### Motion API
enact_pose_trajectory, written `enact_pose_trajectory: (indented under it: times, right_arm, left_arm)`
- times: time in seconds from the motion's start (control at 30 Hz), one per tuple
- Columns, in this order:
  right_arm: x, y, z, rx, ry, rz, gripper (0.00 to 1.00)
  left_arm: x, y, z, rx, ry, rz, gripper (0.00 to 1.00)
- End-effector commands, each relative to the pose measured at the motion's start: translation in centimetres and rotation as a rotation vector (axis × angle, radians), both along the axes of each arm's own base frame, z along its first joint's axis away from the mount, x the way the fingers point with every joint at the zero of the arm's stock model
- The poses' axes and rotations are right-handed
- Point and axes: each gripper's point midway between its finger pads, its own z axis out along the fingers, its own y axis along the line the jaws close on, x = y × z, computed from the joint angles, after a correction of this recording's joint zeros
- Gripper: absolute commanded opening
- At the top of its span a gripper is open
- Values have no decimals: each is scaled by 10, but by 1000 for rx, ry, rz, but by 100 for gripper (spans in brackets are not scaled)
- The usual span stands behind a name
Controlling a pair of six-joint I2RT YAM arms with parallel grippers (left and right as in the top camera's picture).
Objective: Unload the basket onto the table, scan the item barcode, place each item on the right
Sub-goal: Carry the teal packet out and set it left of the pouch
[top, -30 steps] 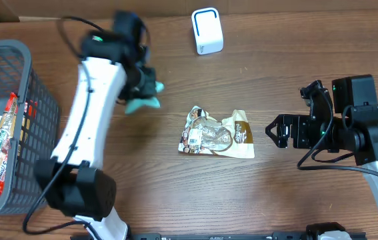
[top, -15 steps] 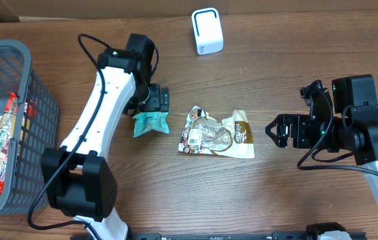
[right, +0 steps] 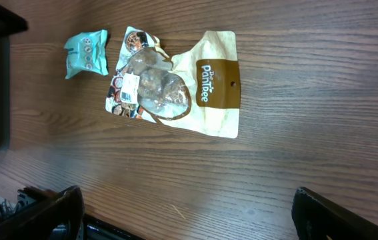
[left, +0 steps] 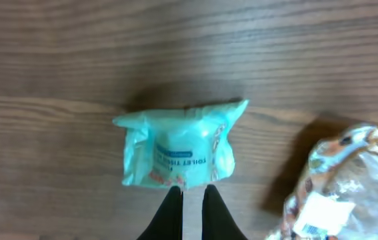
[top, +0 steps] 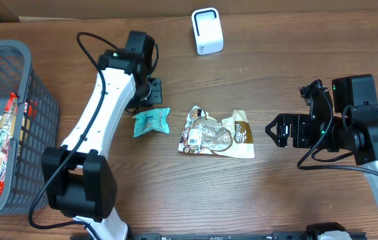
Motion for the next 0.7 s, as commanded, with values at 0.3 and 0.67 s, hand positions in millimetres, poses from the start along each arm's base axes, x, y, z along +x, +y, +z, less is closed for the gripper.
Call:
enact_pose_trajectory:
  times: [0.3,0.67]
  right_arm:
    - [3,-1,4,-16,-23,1,100]
    - [2,-1,4,-16,-20,2,100]
  left_arm:
    - [-21,10,-110,17,-56,22,4]
    - [-58,15,-153,42,-26,-22,75]
